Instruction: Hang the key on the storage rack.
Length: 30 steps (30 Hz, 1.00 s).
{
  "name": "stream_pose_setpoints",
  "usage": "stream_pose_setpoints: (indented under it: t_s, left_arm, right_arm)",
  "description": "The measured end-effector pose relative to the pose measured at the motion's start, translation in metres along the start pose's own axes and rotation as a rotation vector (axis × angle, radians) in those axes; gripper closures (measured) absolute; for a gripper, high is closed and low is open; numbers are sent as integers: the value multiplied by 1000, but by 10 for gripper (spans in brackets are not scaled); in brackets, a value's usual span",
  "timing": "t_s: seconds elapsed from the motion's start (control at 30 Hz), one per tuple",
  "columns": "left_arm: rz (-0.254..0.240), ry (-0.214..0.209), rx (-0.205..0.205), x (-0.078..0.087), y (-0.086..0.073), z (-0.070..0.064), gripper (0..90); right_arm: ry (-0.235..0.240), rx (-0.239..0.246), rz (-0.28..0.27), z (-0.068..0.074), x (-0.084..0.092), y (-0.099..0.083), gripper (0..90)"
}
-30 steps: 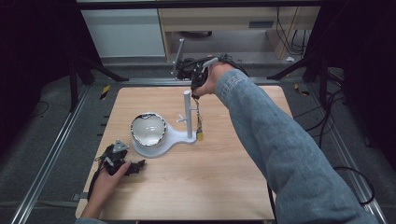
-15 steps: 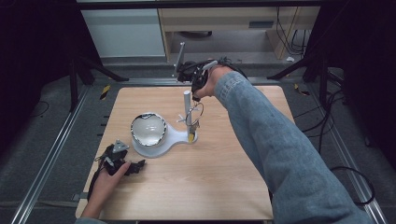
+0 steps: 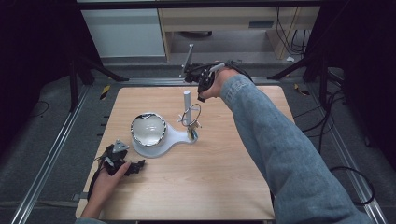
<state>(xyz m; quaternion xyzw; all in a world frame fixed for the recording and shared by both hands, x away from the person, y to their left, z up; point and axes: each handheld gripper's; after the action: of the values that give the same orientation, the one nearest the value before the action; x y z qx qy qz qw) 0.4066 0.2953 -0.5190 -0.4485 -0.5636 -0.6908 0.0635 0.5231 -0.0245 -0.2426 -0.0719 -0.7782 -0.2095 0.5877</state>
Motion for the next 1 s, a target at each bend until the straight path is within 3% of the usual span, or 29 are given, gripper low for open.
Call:
stream_pose_setpoints:
  t_s: [0.1,0.27,0.47,0.5,0.83,1.0]
  left_arm:
    - [0,0,0,0,0,0,0]
    - [1,0,-3,0,0,0,0]
    - [1,1,-3,0,0,0,0]
    - [1,0,-3,0,0,0,0]
    - [0,0,0,0,0,0,0]
    - [0,0,0,0,0,0,0]
  right_arm:
    - [-10,-16,1,-3,-3,-5,892]
    - [-14,-48,-7,-9,-10,-16,787]
    - [-25,-108,-21,-17,-13,-30,563]
    - [-32,-130,-16,-21,-15,-35,486]
    - [-53,-155,-28,-29,-20,-51,287]
    - [-91,-155,-38,-30,-23,-60,147]
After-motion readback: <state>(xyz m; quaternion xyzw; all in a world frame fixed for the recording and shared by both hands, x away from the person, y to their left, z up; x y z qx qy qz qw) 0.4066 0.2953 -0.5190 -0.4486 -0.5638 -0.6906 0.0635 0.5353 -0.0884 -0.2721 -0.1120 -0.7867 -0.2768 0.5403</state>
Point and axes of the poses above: each handheld gripper's, and its own axes: x roughly backward along the jaws, y roughly out of its top, z roughly to its left, and after that the axes turned 3 degrees about -y, right-handed
